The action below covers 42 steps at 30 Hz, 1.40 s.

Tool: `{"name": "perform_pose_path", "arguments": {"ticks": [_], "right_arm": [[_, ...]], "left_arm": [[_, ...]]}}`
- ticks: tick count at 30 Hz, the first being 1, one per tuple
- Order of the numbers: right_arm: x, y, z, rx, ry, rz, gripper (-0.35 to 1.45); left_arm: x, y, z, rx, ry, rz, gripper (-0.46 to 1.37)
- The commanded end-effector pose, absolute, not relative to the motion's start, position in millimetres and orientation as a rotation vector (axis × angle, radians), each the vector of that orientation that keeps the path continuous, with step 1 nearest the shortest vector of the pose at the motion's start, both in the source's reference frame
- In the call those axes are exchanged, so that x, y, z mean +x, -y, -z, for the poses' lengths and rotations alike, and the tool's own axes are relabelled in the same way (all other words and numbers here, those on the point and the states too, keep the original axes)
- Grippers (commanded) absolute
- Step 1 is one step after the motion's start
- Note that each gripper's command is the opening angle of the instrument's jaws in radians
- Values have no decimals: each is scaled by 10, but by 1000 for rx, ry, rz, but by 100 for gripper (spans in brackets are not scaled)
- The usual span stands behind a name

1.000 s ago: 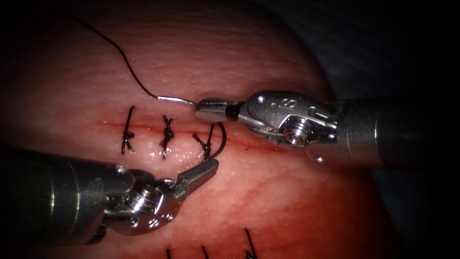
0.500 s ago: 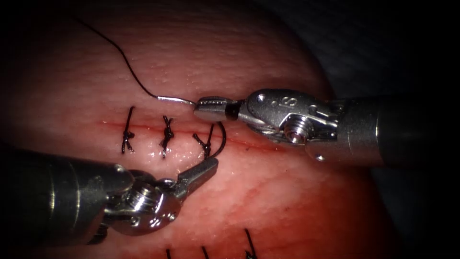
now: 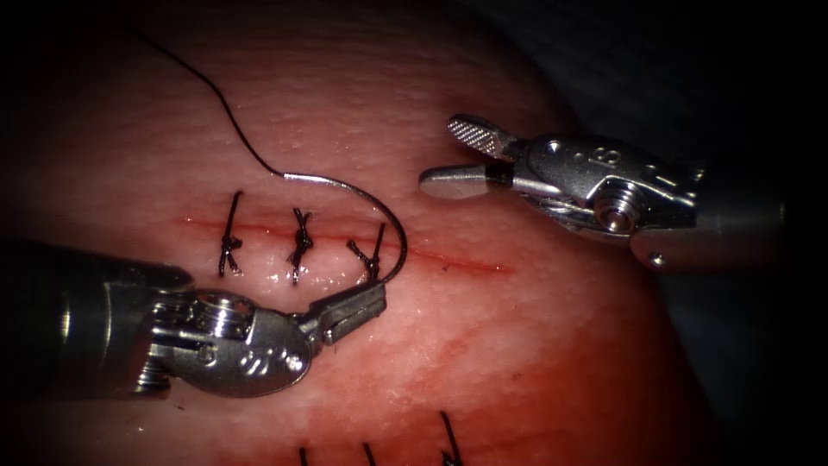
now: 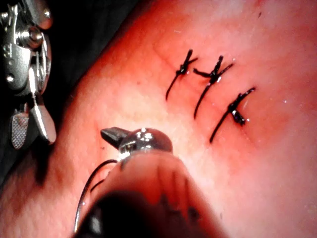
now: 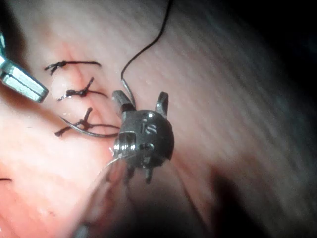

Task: Wound Closure
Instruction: With the left gripper pick up the needle near its tip

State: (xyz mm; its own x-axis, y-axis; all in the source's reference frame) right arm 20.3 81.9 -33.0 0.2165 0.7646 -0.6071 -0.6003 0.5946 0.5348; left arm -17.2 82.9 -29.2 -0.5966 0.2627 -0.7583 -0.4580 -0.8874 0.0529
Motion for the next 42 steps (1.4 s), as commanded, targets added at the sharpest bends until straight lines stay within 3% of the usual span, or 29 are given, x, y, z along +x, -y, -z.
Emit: {"name": "perform_pose_path", "arguments": {"ticks": [1,2,5,12,27,42], "right_arm": [[203,-819,330,198,-959,-956,88],[203,-818,330,196,-956,-957,89],[205,-818,330,191,-952,-960,94],[207,-817,330,187,-954,-963,98],[214,-811,328,196,-920,-954,94],[214,-808,328,198,-899,-951,92]], "left_arm": [[-172,-828,291,-1110,-309,-2454,-5],[-172,-829,289,-1106,-292,-2442,0],[-177,-827,284,-1065,-193,-2436,49],[-185,-821,273,-947,-26,-2444,81],[-198,-846,252,-812,125,-2381,59],[-196,-848,205,-593,249,-2355,59]]}}
